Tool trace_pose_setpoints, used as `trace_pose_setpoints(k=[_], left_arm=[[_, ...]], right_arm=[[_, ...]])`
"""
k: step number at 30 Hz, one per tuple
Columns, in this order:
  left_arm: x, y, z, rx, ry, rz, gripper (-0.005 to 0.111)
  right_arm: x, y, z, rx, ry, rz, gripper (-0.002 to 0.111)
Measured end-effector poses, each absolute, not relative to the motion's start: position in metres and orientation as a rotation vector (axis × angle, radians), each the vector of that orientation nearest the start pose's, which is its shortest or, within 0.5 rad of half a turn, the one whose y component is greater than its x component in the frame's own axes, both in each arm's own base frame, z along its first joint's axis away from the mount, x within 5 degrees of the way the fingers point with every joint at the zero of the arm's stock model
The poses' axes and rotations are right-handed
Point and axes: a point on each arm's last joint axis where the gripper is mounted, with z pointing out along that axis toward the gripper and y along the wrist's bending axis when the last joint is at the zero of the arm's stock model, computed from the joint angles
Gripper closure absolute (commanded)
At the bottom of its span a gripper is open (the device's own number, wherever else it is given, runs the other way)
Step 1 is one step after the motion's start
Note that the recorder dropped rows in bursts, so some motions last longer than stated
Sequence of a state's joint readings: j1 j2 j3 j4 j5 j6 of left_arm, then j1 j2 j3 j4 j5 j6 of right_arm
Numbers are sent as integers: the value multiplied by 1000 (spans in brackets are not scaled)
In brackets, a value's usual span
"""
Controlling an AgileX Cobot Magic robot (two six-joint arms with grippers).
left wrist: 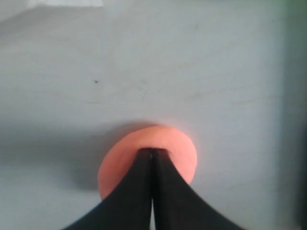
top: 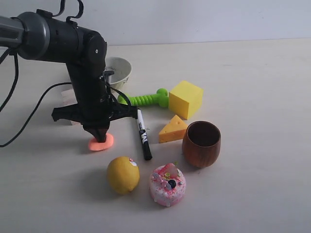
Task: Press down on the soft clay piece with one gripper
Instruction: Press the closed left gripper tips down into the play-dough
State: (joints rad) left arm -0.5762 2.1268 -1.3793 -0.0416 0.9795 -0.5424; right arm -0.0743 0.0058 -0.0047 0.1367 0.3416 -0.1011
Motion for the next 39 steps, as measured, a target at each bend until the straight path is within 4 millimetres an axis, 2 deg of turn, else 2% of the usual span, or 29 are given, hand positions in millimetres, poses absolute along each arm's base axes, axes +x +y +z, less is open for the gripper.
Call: trace_pose_setpoints(k=[12,21,39], left_arm=[[316,-210,108,16,3208,-15,107],[316,-210,107,133,3205,-25,107],[316,-209,106,175,3190,10,106]], right_arm=[[54,0,184,61,1822,9,108],[54,0,184,61,1822,9,108],[54,0,184,61,1822,9,108]])
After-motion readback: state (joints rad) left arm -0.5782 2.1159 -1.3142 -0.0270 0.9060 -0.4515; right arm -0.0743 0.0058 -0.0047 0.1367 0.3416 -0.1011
